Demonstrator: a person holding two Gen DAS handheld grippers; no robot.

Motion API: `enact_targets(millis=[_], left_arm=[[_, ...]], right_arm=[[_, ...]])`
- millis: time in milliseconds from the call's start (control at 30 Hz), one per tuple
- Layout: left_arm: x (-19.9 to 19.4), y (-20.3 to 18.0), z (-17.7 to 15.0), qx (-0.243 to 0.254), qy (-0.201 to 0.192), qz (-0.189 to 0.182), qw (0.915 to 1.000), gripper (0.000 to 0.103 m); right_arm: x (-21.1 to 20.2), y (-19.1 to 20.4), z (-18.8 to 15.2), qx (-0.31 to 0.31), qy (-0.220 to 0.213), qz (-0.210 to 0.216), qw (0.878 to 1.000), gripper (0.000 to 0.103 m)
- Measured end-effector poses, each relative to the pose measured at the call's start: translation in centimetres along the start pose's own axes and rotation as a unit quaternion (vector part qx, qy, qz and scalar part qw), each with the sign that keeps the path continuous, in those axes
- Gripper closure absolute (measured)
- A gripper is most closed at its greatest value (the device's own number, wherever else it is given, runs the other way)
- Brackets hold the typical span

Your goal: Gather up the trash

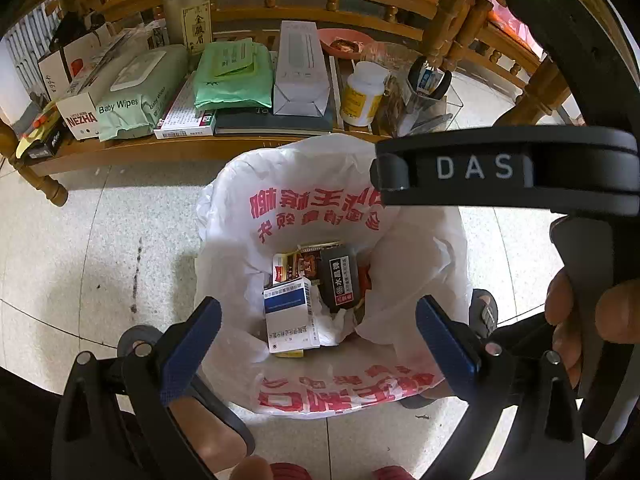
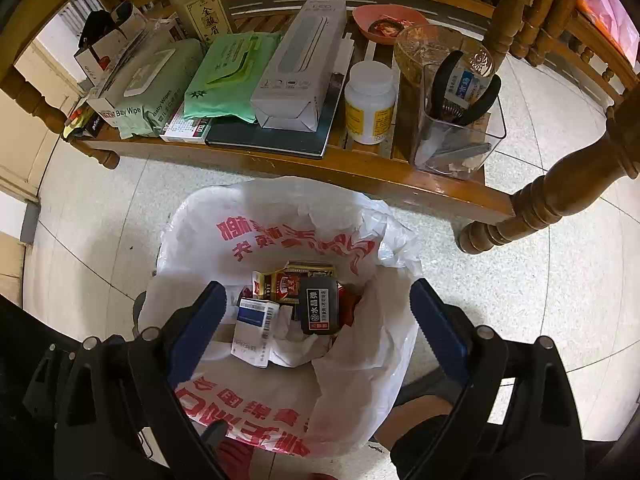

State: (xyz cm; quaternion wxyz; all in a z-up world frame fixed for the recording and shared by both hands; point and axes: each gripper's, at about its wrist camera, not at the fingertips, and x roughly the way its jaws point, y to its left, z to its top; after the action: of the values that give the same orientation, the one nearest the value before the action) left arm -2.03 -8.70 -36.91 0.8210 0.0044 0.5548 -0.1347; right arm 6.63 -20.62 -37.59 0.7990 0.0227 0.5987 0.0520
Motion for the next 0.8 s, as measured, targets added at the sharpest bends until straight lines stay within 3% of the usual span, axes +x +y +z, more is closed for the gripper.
enact_targets(millis=[267, 800], left_arm=[[-1.5, 0.0, 0.5, -0.006, -0.013, 0.006, 0.9999, 0.008], [-7.1, 1.1, 2.1, -0.025, -0.042, 0.033, 0.9982, 0.008]], right_arm=[[-1.2, -0.2, 0.0, 0.006, -0.003, -0.004, 1.0, 0.012], [-8.7, 0.1, -0.2, -0.007, -0.008, -0.006, 1.0, 0.011]])
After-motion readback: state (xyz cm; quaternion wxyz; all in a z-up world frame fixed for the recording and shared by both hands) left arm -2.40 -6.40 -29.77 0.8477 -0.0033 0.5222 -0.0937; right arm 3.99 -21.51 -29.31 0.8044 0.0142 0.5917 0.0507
